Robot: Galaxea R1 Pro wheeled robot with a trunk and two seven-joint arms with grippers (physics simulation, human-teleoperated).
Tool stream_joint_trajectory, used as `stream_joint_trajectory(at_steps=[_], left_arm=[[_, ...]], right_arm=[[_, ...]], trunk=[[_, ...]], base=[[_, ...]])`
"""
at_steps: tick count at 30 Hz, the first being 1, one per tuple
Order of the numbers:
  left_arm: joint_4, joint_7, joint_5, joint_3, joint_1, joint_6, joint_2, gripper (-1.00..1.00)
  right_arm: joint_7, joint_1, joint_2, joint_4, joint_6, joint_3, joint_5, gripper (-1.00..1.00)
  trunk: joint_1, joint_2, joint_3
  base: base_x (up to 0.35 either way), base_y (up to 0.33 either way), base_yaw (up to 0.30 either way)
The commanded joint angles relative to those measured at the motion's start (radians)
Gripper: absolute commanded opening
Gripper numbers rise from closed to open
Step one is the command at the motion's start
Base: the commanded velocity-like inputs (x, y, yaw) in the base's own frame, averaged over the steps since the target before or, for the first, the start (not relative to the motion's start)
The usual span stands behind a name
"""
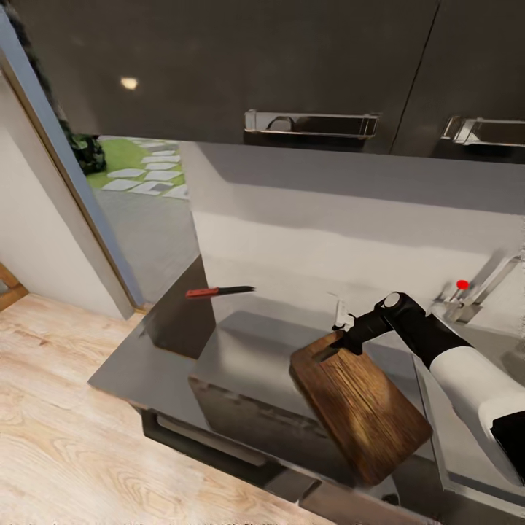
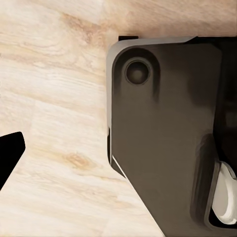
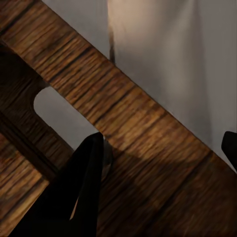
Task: In the kitchen, take the Vidalia onion out of the sink, dice it on the chopping board with the paring knife, put the diced onion into the bowl on the countertop, then place both the paring knife and the chopping board into the sink.
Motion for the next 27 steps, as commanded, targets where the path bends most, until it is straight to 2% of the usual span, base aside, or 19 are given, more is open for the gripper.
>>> stream_joint_trajectory(at_steps=[1, 19, 22, 27], left_arm=[[0.0, 0.0, 0.0, 0.002, 0.0, -0.003, 0.0, 1.0], [0.0, 0.0, 0.0, 0.002, 0.0, -0.003, 0.001, 1.0], [0.0, 0.0, 0.0, 0.002, 0.0, -0.003, 0.001, 1.0], [0.0, 0.0, 0.0, 0.002, 0.0, -0.003, 0.001, 1.0]], right_arm=[[0.005, -0.001, -0.001, -0.003, 0.013, 0.006, -0.01, -1.0], [0.005, -0.001, 0.0, -0.006, 0.101, 0.003, -0.013, -1.0], [0.005, -0.001, 0.001, -0.006, 0.151, 0.001, -0.013, -1.0], [0.001, -0.002, 0.003, -0.006, 0.187, 0.001, -0.013, -1.0]], trunk=[[0.0, -0.002, 0.0], [0.0, -0.002, 0.029], [0.0, -0.002, 0.034], [0.0, -0.002, 0.042]], base=[[-0.132, 0.0, 0.0], [-0.109, 0.0, 0.0], [-0.005, 0.0, 0.0], [0.0, 0.0, 0.0]])
